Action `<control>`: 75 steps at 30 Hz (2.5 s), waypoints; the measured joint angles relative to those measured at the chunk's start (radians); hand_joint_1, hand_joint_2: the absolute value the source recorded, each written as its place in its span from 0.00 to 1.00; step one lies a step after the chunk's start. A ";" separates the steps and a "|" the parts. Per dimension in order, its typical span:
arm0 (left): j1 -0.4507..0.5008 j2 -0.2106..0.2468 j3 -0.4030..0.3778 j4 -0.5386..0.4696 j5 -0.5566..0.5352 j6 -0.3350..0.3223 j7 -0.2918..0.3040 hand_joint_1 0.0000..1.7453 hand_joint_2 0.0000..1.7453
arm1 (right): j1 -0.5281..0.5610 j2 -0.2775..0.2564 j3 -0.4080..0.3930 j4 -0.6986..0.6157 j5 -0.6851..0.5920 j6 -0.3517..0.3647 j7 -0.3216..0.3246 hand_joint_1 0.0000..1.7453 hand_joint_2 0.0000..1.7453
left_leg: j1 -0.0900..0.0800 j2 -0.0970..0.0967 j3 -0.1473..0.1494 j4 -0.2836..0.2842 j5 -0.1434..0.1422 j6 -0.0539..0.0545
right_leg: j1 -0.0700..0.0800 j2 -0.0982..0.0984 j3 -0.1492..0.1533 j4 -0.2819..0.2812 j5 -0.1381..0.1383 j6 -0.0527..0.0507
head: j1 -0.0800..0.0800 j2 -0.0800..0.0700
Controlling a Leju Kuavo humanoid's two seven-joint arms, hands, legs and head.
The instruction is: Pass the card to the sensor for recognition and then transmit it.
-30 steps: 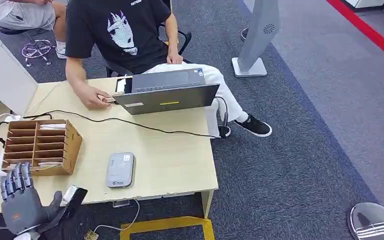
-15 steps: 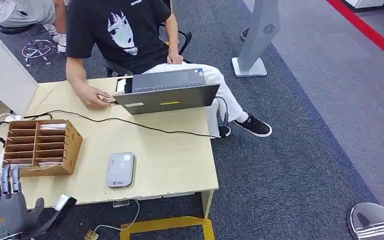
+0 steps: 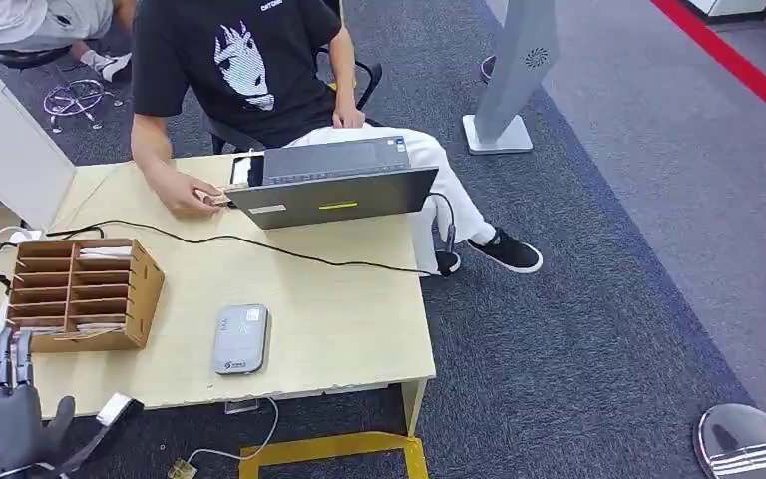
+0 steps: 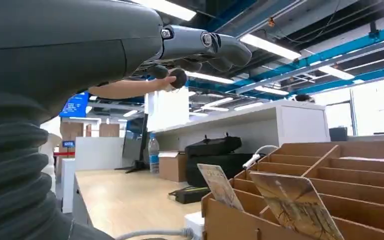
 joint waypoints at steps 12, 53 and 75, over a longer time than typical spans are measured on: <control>-0.094 0.000 0.019 0.084 0.029 0.001 -0.020 0.00 1.00 | -0.011 0.000 0.013 -0.002 0.005 -0.004 0.009 0.00 1.00 | 0.000 0.000 0.000 0.000 0.001 0.000 | 0.000 0.000 0.000 0.000 0.000 0.000 | 0.000 0.000; -0.241 -0.044 0.039 0.304 0.047 0.001 -0.054 0.00 1.00 | -0.028 0.000 0.027 -0.005 0.001 -0.011 0.003 0.00 1.00 | 0.000 0.000 0.000 0.000 0.001 0.000 | 0.000 0.000 0.000 0.000 0.001 -0.001 | 0.000 0.000; -0.318 -0.101 0.094 0.372 0.048 0.002 -0.146 0.00 1.00 | -0.039 0.000 0.046 -0.008 0.006 -0.011 0.009 0.00 1.00 | 0.000 0.000 0.000 0.001 0.001 0.000 | 0.000 0.000 0.000 0.000 0.001 -0.001 | 0.000 0.000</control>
